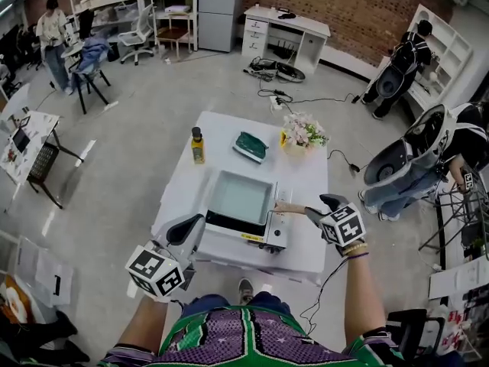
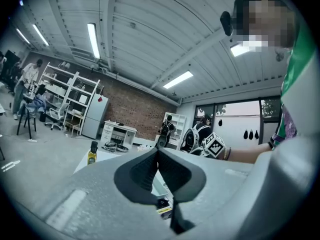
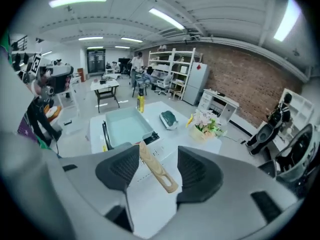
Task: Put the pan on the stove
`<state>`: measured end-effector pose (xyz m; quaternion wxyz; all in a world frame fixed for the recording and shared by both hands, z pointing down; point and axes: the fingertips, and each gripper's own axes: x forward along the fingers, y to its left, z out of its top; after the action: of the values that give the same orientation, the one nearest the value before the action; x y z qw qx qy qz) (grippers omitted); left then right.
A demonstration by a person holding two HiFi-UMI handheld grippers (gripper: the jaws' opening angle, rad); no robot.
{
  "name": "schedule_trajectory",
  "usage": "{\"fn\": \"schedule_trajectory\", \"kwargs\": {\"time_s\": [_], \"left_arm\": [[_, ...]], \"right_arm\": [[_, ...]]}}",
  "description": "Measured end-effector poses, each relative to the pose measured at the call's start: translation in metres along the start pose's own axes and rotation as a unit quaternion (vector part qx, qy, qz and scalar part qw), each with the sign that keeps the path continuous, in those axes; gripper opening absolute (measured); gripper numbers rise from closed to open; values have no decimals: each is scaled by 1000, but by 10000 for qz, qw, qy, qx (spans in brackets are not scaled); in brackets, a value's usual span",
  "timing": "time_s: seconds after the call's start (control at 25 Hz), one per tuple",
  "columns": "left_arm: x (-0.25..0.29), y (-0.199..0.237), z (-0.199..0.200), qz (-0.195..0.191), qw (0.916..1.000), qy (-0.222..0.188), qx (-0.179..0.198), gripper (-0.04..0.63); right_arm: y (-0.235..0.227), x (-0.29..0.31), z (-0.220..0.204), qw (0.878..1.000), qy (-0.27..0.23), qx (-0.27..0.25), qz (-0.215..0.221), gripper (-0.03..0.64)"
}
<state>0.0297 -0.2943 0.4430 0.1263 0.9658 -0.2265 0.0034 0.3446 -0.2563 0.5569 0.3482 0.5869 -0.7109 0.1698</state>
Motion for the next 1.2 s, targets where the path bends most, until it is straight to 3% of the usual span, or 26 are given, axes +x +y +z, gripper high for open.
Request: {"fn": "schedule_trajectory", "kwargs": {"time_s": [0.24, 0.52, 0.88, 1.2], "left_arm": [[-16, 16, 8, -178, 9998, 18, 30, 17], [-38, 34, 13, -347, 9993, 85, 139, 17], [-69, 41, 18, -606, 9977, 102, 284, 17], [-88, 41, 30, -557, 9975, -98, 423, 17]], "right_arm": [[23, -17, 13, 9938, -576, 669, -678, 233], [65, -40, 32, 9730, -1431, 1291, -1266, 230], [144, -75, 45, 9630, -1689, 1550, -1415, 229], [192, -103, 62, 9563, -2027, 1643, -1321, 229]]}}
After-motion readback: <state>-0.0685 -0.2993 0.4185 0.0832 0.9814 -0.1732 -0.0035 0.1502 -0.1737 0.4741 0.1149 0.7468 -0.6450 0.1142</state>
